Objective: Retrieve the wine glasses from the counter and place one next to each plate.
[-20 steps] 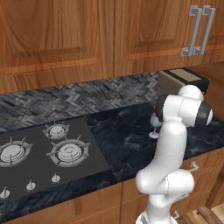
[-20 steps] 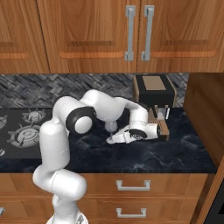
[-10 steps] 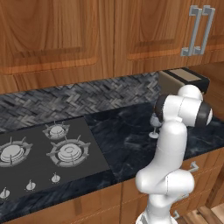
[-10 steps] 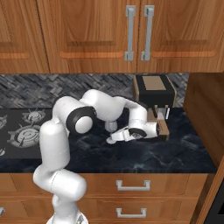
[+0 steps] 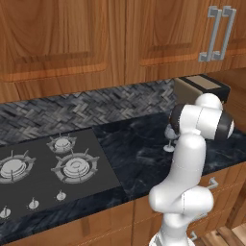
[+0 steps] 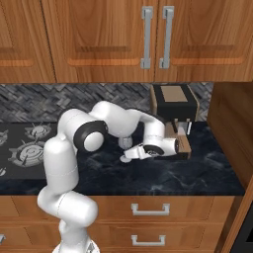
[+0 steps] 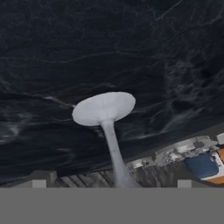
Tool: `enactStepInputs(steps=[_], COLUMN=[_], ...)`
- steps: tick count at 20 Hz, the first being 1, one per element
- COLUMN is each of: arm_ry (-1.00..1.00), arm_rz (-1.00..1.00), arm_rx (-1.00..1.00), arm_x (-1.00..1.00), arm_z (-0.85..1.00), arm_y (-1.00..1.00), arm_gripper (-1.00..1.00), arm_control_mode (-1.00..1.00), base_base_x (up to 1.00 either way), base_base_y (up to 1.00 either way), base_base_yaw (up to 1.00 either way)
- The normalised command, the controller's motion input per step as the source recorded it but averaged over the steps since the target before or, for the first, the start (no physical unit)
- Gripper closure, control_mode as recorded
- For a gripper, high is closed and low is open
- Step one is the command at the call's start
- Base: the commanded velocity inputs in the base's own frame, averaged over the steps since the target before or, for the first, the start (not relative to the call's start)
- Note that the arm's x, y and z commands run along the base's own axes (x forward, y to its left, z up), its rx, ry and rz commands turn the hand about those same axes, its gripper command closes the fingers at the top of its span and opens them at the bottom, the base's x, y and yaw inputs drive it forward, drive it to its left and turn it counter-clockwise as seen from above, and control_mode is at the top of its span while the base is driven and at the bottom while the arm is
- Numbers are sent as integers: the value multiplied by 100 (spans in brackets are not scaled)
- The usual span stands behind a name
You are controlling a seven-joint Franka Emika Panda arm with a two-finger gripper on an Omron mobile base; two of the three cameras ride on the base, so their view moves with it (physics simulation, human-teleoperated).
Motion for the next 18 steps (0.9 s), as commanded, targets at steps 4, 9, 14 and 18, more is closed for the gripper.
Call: enactStepInputs(steps=[4, 9, 14, 18], arm_ry=[11, 14, 4, 0], arm_rz=[-2, -3, -1, 0], arm_rx=[0, 0, 0, 0], arm_x=[1, -5, -20, -33], arm_z=[-28, -33, -18, -8], arm_y=[15, 4, 0, 0], arm_gripper=[-100, -100, -100, -100], arm_control_mode=[-100, -100, -100, -100], base_base_x=[0, 0, 0, 0], base_base_y=[0, 0, 0, 0], base_base_yaw=[0, 0, 0, 0])
